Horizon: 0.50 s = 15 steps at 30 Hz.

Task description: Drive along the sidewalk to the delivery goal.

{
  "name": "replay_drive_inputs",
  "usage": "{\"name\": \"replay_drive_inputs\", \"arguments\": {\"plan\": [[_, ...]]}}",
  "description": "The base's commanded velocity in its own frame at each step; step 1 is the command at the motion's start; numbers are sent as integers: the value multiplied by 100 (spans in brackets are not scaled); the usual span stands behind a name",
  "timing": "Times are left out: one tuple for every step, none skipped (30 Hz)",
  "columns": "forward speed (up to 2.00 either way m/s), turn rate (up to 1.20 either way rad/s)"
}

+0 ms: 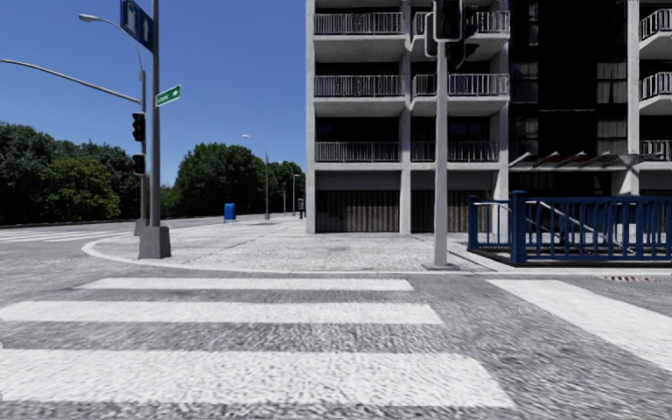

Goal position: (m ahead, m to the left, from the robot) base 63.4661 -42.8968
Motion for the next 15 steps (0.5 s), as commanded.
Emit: {"name": "replay_drive_inputs", "arguments": {"plan": [[200, 0], [200, 0], [200, 0], [200, 0], [200, 0], [200, 0], [200, 0], [200, 0], [200, 0], [200, 0], [200, 0], [200, 0], [200, 0], [200, 0], [200, 0]]}}
